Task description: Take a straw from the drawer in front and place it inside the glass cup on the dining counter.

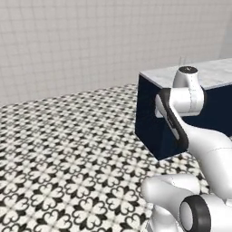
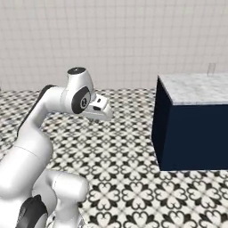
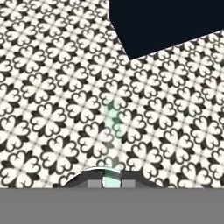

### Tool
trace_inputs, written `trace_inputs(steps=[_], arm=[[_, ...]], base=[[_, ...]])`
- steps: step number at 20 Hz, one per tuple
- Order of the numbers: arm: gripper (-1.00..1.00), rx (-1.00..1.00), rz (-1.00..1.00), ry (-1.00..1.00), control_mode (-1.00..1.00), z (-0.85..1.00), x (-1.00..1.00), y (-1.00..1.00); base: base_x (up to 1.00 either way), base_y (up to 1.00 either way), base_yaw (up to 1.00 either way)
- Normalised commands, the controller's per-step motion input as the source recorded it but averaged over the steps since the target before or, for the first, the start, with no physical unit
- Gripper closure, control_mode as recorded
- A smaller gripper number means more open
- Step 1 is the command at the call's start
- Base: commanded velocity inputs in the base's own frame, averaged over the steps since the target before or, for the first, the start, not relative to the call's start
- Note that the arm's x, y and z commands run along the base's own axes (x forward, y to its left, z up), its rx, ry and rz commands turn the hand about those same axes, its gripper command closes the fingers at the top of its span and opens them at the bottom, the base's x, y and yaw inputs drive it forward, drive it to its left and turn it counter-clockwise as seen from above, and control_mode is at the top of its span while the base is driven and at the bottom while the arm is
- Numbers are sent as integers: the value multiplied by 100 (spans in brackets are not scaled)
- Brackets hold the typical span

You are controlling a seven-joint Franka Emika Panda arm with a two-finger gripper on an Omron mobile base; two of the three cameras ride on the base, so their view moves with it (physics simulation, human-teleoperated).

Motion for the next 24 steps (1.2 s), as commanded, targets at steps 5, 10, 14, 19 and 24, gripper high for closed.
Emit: trace_inputs(steps=[5,10,14,19,24], arm=[[100,0,0,0,100,0,0,0],[100,0,0,0,100,0,0,0],[100,0,0,0,100,0,0,0],[100,0,0,0,100,0,0,0],[100,0,0,0,100,0,0,0]], base=[[100,67,-41],[100,73,-40],[100,74,-39],[100,78,-40],[96,90,-39]])
